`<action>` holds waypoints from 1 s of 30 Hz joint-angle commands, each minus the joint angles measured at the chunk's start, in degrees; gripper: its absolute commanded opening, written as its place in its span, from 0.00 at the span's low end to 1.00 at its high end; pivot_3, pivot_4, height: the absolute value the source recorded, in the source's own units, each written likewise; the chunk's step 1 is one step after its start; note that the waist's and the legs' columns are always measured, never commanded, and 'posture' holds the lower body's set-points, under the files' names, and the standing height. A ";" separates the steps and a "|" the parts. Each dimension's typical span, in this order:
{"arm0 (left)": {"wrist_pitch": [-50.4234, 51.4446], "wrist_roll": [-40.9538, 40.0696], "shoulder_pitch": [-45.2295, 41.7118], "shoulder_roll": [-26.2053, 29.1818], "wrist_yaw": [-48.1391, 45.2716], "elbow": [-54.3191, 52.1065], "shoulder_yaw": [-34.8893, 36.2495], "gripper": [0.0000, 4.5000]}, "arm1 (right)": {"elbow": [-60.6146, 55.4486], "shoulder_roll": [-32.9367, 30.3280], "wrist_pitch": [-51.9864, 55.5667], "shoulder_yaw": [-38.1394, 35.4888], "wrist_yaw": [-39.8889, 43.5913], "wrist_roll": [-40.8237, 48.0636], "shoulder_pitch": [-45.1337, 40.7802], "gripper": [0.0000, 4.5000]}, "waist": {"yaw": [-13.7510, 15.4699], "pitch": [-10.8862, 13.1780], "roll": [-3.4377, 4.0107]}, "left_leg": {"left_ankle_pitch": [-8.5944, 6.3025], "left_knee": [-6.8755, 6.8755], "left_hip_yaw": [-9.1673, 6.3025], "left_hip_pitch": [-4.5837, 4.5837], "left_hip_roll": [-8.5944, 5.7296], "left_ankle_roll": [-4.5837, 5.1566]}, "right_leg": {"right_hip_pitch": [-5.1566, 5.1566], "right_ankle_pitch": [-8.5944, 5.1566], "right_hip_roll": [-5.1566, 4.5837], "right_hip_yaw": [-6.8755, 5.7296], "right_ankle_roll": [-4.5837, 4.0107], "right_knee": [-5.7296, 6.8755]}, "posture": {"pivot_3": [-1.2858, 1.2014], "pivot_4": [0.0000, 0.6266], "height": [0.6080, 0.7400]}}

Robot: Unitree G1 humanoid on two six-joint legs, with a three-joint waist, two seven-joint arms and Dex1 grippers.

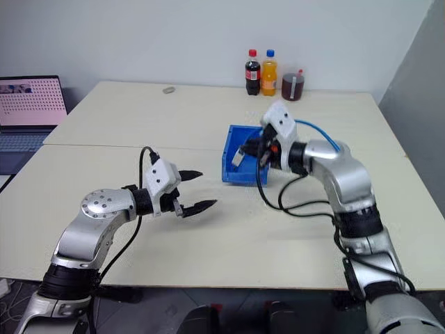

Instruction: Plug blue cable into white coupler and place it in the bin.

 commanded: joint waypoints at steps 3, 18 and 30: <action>-1.71 0.83 -1.88 -0.14 1.31 0.67 -0.47 1.00 | 28.41 3.43 -11.40 -0.48 -1.85 -4.95 -14.00 0.30 | -0.69 0.05 0.03 | 0.01 -0.02 0.05 -0.30 -0.01 0.00 | -0.36 0.18 0.00 0.04 -0.28 0.05 | 0.52 0.24 1.00; -4.61 -0.05 -3.01 1.05 0.59 7.48 1.16 1.00 | 25.61 -10.77 -11.86 5.52 20.10 -11.50 -11.08 1.00 | 0.07 0.25 0.08 | -0.02 -0.07 0.11 -0.77 -0.04 -0.04 | -0.82 0.16 -0.09 -0.01 -0.34 0.03 | 0.52 0.24 1.00; 0.34 -5.22 -1.25 4.89 -0.69 9.25 7.29 1.00 | -21.46 -28.92 6.38 -8.90 17.21 -2.71 27.81 1.00 | 0.62 0.27 0.06 | -0.02 0.07 0.01 -0.76 -0.04 -0.05 | -0.70 0.15 -0.08 -0.07 -0.31 0.05 | 0.52 0.24 1.00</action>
